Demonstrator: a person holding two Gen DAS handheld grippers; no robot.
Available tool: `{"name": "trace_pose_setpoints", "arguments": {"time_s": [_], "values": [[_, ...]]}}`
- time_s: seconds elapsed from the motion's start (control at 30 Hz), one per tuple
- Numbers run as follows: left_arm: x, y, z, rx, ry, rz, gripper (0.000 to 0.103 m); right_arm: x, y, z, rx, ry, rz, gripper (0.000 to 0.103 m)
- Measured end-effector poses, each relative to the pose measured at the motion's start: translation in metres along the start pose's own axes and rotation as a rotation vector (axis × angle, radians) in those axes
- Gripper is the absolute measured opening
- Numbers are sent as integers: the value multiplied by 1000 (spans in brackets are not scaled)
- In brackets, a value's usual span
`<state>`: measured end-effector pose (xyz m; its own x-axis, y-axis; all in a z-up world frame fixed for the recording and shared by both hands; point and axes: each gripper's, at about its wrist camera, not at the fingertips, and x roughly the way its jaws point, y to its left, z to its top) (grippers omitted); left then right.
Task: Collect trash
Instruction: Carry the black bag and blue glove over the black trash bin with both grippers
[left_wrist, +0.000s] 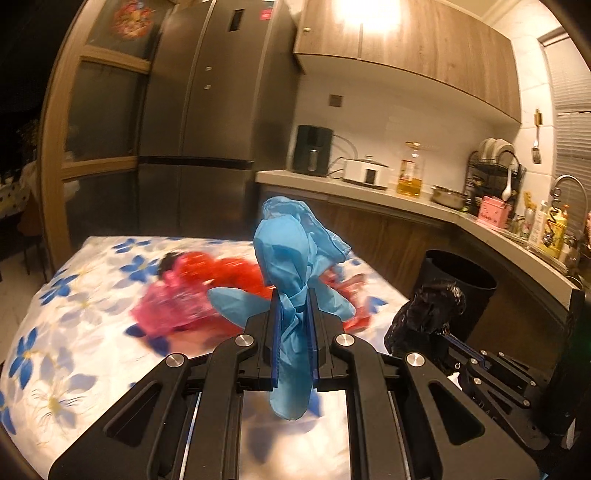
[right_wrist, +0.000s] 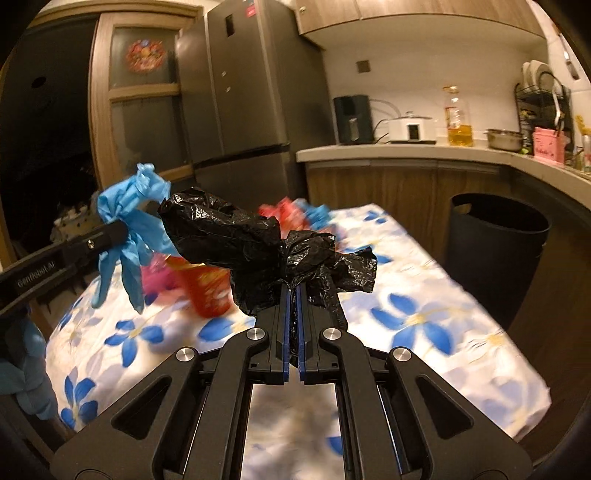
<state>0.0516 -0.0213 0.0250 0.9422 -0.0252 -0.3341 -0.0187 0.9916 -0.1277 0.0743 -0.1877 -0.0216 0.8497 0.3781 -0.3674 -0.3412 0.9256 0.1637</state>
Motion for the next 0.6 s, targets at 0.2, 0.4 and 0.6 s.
{"name": "trace_pose_setpoints", "arguments": {"time_s": [0.2,0.4,0.6], "values": [[21,-43,18,42,-25,-71,12,-9,-44,28,28,-68,-79,3],[50,-89,33,82,-46,-149,12,-14,-93,50,57,-126,-184,3],[85,-142,46,106,-50,-251,12,-14,-142,64,88,-148,-290,3]]}}
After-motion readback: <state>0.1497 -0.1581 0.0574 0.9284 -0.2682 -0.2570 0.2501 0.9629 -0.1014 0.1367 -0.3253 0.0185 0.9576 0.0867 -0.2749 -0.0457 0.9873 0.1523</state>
